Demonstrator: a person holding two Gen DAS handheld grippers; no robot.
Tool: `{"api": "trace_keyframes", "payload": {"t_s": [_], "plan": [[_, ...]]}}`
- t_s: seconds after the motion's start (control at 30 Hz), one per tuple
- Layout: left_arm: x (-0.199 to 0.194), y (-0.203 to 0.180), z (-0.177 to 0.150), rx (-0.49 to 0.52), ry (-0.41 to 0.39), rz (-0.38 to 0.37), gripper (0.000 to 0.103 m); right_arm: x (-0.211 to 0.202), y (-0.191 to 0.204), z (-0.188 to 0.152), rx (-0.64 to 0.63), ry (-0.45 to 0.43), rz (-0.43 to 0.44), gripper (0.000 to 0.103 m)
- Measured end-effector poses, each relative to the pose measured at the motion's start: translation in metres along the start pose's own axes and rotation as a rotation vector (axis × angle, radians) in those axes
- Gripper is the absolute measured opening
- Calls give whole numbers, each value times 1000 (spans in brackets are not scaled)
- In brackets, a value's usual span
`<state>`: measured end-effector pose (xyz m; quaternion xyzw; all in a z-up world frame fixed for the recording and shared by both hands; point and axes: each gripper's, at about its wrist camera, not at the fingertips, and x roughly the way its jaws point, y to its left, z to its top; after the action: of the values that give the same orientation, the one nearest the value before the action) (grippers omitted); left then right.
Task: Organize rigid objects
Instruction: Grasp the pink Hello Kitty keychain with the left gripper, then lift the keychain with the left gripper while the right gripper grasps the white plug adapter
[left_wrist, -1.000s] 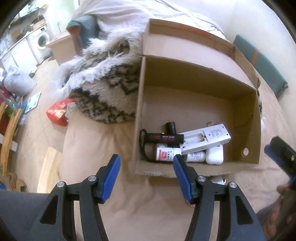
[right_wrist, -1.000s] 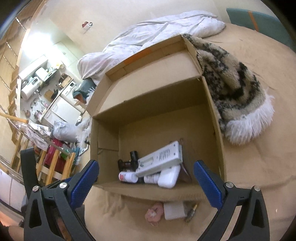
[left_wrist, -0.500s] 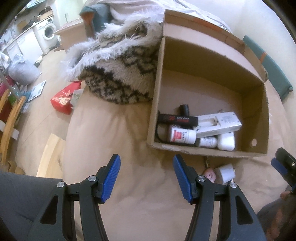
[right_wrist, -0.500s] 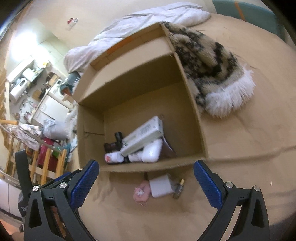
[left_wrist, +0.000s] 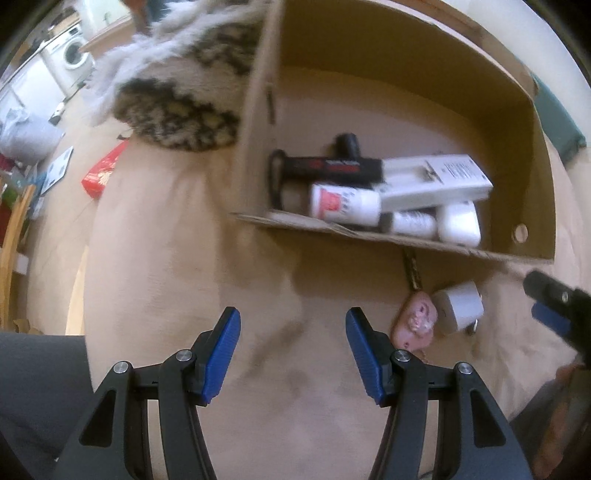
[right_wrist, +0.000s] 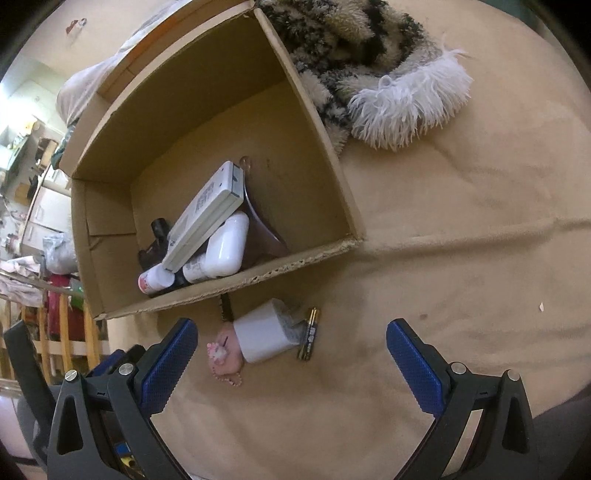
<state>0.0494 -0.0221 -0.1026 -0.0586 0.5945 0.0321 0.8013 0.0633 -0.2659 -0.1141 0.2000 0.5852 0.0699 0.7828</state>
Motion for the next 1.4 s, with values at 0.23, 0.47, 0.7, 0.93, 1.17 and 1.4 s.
{"api": "trace_keyframes", "payload": {"t_s": [0.23, 0.47, 0.7, 0.93, 1.17, 1.4], "plan": [[22, -67, -8, 270, 72, -27, 56, -5, -10, 7, 63, -16, 27, 103], [51, -97, -2, 343, 150, -56, 56, -11, -21, 8, 117, -21, 65, 103], [68, -117, 7, 435, 178, -13, 46, -11, -22, 13, 135, -23, 87, 103], [64, -115, 8, 431, 192, -28, 33, -9, -22, 14, 127, -13, 81, 103], [50, -86, 10, 382, 203, -16, 33, -5, -19, 14, 124, -10, 69, 103], [14, -41, 13, 292, 148, -1, 33, -2, -18, 12, 121, -8, 56, 103]]}}
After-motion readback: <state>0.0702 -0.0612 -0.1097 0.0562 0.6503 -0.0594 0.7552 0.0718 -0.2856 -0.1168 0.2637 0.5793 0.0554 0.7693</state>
